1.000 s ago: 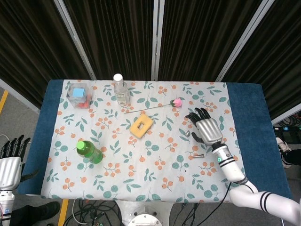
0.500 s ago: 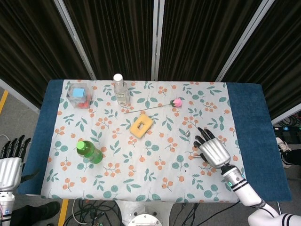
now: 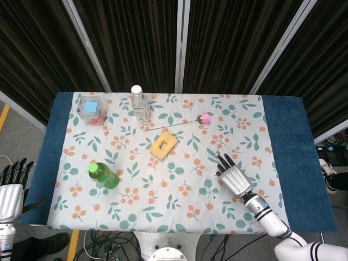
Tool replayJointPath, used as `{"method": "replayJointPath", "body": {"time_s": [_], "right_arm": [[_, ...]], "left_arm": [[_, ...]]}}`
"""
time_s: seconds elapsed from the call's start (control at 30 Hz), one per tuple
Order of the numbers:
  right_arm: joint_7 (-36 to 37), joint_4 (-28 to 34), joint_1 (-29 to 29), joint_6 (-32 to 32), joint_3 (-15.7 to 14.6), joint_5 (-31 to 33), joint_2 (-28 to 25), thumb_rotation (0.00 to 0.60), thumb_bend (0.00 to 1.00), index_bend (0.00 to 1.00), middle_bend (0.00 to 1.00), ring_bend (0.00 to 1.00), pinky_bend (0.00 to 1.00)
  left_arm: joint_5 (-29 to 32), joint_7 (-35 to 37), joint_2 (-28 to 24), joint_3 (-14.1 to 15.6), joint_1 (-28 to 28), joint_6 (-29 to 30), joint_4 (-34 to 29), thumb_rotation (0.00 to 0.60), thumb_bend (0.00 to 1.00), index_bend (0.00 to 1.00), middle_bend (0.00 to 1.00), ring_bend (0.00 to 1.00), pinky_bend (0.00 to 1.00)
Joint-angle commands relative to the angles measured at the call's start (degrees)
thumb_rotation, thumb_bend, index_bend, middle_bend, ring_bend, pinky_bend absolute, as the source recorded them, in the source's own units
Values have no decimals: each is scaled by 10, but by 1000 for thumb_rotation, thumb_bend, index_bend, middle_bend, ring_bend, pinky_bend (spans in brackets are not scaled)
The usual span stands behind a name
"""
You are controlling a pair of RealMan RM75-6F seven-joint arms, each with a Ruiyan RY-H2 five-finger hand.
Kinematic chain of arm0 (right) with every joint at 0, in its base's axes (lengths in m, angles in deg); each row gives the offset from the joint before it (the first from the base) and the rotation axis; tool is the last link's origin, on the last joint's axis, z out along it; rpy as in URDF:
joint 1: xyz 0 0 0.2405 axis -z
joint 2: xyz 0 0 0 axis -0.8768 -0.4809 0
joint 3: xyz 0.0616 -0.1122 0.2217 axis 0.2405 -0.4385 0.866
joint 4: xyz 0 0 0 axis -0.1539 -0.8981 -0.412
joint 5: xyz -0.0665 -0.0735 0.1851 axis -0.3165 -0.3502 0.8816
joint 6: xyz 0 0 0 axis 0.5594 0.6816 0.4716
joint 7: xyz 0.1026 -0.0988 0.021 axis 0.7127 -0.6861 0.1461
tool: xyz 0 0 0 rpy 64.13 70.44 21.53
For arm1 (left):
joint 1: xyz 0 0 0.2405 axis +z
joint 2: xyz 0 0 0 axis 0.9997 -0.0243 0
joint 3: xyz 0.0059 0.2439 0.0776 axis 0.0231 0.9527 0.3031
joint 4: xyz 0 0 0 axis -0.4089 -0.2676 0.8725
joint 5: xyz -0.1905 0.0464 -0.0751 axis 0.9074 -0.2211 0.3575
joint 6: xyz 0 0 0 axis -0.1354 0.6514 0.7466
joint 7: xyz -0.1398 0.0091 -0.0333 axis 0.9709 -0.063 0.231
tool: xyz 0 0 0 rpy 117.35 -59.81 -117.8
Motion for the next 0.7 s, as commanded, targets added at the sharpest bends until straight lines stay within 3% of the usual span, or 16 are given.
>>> {"method": "replayJointPath", "body": {"time_s": [0.03, 0.7], "right_arm": [[-6, -7, 0, 0, 0, 2, 6, 600, 279, 474, 261, 24, 40], [3, -43, 12, 19, -7, -19, 32, 600, 285, 534, 263, 14, 0]], "left_arm": [[0, 1, 0, 0, 0, -1, 0, 600, 0, 89, 0, 0, 0], [-1, 7, 1, 0, 1, -3, 5, 600, 0, 89, 0, 0, 0]]}}
